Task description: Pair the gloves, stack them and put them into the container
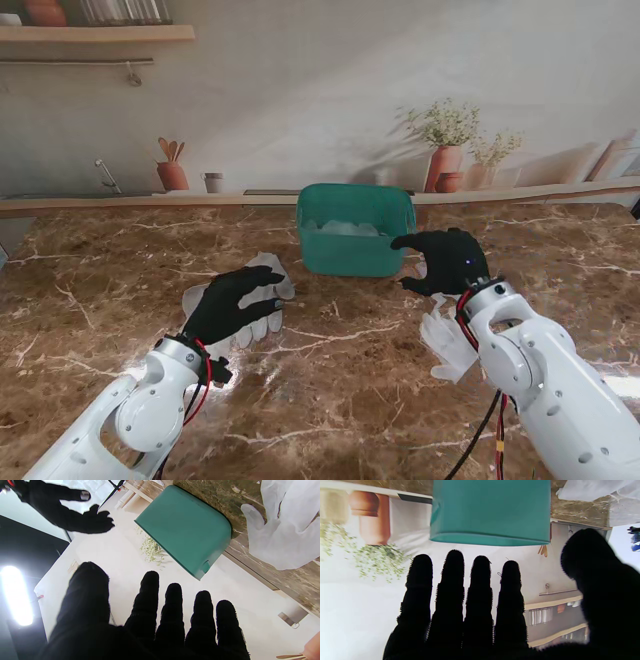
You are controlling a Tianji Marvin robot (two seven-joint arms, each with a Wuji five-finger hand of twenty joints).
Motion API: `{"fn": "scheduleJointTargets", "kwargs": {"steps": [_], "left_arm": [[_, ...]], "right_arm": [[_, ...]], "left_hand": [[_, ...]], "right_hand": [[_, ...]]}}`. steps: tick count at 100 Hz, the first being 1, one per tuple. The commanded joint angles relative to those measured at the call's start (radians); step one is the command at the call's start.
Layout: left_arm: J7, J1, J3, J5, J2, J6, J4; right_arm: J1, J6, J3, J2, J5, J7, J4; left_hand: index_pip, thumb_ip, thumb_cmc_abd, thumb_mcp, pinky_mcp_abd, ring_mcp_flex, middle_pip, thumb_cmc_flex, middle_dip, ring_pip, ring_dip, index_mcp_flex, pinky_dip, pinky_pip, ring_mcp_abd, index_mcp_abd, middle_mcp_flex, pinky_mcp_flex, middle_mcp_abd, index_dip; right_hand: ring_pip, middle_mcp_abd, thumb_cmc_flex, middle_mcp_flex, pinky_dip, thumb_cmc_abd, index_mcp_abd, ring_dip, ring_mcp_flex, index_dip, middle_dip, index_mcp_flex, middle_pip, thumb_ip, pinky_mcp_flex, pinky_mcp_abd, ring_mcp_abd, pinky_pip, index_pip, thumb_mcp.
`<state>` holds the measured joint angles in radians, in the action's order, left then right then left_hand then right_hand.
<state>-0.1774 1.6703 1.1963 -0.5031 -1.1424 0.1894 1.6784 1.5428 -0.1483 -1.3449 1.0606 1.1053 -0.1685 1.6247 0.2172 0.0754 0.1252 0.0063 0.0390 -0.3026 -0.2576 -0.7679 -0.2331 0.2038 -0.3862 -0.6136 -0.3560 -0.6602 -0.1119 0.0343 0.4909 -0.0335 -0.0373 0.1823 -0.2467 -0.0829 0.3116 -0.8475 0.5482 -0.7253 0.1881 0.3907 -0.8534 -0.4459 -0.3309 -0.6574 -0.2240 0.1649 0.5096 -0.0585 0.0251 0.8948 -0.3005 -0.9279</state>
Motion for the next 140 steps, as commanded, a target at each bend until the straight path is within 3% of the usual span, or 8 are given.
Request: {"fn": "scheduleJointTargets", "kwargs": {"steps": [1, 27, 78, 97, 105, 117, 140], "left_arm": [[-0.004, -0.008, -0.004, 0.002, -0.004, 0.015, -0.011], [0.006, -0.023, -0.005, 0.017, -0.003, 0.059, -0.031], [0.01, -0.043, -0.014, 0.048, -0.005, 0.093, -0.077], [0.038, -0.048, -0.004, 0.066, 0.0, 0.119, -0.093], [0.026, -0.05, -0.001, 0.059, -0.002, 0.129, -0.096], [0.02, -0.052, 0.001, 0.057, -0.003, 0.142, -0.098], [0.01, -0.046, 0.01, 0.063, -0.006, 0.156, -0.099]], "right_arm": [[0.07, 0.031, -0.02, 0.002, 0.001, 0.002, 0.01], [0.165, 0.11, -0.062, 0.005, 0.02, -0.013, 0.023], [0.208, 0.256, -0.103, 0.005, 0.084, -0.019, 0.019], [0.226, 0.358, -0.1, 0.007, 0.119, -0.01, 0.027], [0.232, 0.431, -0.09, 0.007, 0.159, -0.012, 0.031], [0.233, 0.547, -0.067, 0.008, 0.207, -0.005, 0.023], [0.213, 0.722, -0.006, 0.009, 0.223, 0.054, -0.03]], "left_hand": [[-0.017, -0.027, -0.044, -0.036, -0.034, 0.036, 0.028, 0.022, 0.015, -0.011, 0.019, 0.022, 0.016, -0.018, 0.056, 0.011, -0.04, -0.003, 0.014, -0.013], [-0.03, -0.031, -0.049, -0.033, -0.016, 0.047, 0.048, 0.039, 0.027, -0.042, 0.03, 0.04, 0.04, 0.034, 0.064, 0.0, -0.053, -0.006, 0.016, -0.02], [-0.03, -0.03, -0.052, -0.031, -0.008, 0.044, 0.057, 0.023, 0.034, -0.057, 0.032, 0.032, 0.044, 0.072, 0.061, 0.004, -0.049, -0.005, 0.01, -0.016], [-0.033, -0.03, -0.058, -0.031, -0.007, 0.047, 0.061, 0.02, 0.036, -0.061, 0.033, 0.032, 0.042, 0.082, 0.064, 0.006, -0.048, -0.007, 0.01, -0.015], [-0.029, -0.03, -0.055, -0.032, -0.005, 0.039, 0.058, 0.019, 0.035, -0.058, 0.032, 0.021, 0.04, 0.085, 0.061, 0.005, -0.041, -0.004, 0.011, -0.013], [-0.029, -0.03, -0.057, -0.032, -0.003, 0.039, 0.059, 0.018, 0.036, -0.06, 0.032, 0.021, 0.036, 0.086, 0.064, 0.003, -0.041, -0.005, 0.01, -0.012], [-0.025, -0.029, -0.056, -0.033, -0.001, 0.035, 0.059, 0.016, 0.036, -0.061, 0.033, 0.015, 0.03, 0.089, 0.07, 0.002, -0.036, -0.005, 0.012, -0.008]], "right_hand": [[0.007, -0.004, -0.018, -0.013, -0.023, 0.012, -0.02, -0.017, -0.006, 0.009, 0.007, -0.016, 0.01, -0.039, 0.001, 0.011, 0.012, -0.01, -0.005, 0.01], [0.001, -0.003, -0.009, -0.02, -0.025, 0.01, -0.027, -0.015, -0.014, 0.008, 0.002, -0.025, 0.009, -0.04, 0.007, 0.002, 0.009, 0.002, -0.011, 0.015], [-0.045, -0.001, -0.007, -0.07, -0.008, 0.009, -0.042, 0.018, -0.062, -0.003, -0.027, -0.06, -0.026, -0.036, 0.026, -0.021, 0.003, 0.055, -0.04, -0.017], [-0.109, 0.007, -0.011, -0.119, 0.024, 0.025, -0.06, 0.067, -0.113, -0.034, -0.07, -0.1, -0.064, -0.041, 0.071, -0.024, -0.009, 0.158, -0.092, 0.014], [-0.174, 0.011, -0.014, -0.165, 0.041, 0.007, -0.07, 0.113, -0.157, -0.085, -0.12, -0.138, -0.117, -0.038, 0.103, -0.022, -0.008, 0.229, -0.152, 0.001], [-0.319, 0.006, -0.016, -0.187, 0.062, -0.032, -0.096, 0.223, -0.181, -0.117, -0.22, -0.138, -0.197, -0.026, 0.116, -0.016, 0.0, 0.308, -0.135, -0.044], [-0.632, -0.051, -0.032, -0.169, 0.128, -0.055, -0.134, 0.431, -0.108, -0.041, -0.482, -0.072, -0.437, -0.013, 0.07, -0.027, 0.035, 0.372, -0.041, -0.059]]}}
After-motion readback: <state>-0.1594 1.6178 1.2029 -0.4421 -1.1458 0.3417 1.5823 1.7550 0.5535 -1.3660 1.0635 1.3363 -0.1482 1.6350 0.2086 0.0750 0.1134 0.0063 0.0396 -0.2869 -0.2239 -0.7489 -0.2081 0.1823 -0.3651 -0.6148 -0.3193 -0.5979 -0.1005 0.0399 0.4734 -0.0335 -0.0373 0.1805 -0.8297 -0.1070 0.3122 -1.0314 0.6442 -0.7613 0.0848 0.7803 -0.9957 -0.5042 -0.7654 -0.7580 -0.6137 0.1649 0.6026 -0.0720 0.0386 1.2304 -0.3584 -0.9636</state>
